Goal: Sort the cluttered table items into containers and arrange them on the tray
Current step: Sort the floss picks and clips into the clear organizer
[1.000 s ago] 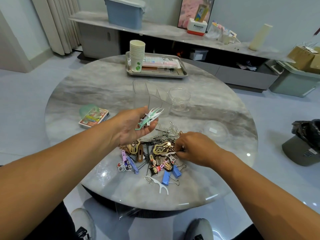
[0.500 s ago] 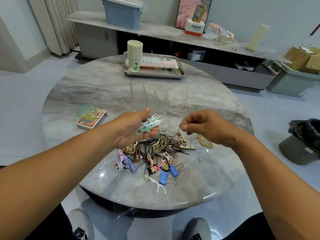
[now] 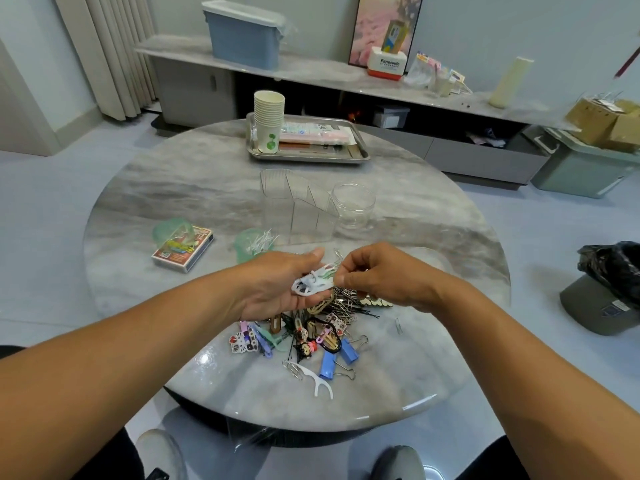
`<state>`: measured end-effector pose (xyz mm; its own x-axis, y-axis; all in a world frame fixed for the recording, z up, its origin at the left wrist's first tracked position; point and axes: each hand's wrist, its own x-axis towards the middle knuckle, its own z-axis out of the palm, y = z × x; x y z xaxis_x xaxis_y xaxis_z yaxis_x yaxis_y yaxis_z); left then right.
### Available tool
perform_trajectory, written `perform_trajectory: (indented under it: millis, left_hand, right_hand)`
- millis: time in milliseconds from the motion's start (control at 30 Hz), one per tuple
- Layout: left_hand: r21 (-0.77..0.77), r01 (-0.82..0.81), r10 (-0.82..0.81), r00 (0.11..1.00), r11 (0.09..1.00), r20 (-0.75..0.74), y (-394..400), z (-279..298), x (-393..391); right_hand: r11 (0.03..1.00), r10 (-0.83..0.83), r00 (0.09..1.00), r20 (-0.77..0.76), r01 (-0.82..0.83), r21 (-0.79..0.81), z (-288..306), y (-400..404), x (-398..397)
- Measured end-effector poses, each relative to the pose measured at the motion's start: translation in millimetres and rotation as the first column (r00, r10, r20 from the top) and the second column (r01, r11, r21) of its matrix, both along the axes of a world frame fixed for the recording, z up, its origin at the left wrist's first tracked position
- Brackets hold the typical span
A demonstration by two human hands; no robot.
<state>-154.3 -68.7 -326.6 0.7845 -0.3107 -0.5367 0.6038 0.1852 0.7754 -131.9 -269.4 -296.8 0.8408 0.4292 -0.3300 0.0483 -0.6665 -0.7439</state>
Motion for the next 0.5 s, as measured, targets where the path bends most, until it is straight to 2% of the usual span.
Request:
perform_trajectory:
  millis: [67, 133, 200, 300, 400, 500]
  left_hand:
    - [0.022, 0.01, -0.011, 0.999, 1.0, 0.048, -2.6, -3.3, -0.5]
    - [0.032, -0.009, 0.006, 0.997, 0.999, 0.083, -5.4, -6.2, -0.9]
    - [0.049, -0.052, 0.046, 0.992, 0.997, 0.115, -6.9, -6.5, 0.1]
    - [0.058, -0.153, 0.141, 0.975, 0.987, 0.174, -7.8, -3.5, 2.5]
    - [0.136, -0.168, 0.126, 0.953, 0.976, 0.276, -9.9, -1.6, 2.2]
    - [0.361, -0.113, -0.051, 0.909, 0.926, 0.414, -13.6, -1.2, -1.9]
  right_hand:
    - [0.996, -0.086, 0.996, 0.017, 0.085, 0.036, -5.1, 6.7, -0.1]
    - [0.968, -0.204, 0.979, 0.007, 0.2, 0.152, -9.0, 12.5, -0.3]
    - [0.9, -0.333, 0.942, -0.028, 0.327, 0.287, -12.4, 18.6, -0.9]
    - [0.784, -0.469, 0.869, -0.157, 0.491, 0.381, -15.9, 24.3, -1.8]
    - [0.701, -0.367, 0.84, -0.399, 0.532, 0.475, -18.3, 31.7, -3.7]
    - [0.635, -0.32, 0.834, -0.449, 0.541, 0.552, -24.6, 40.5, -4.9]
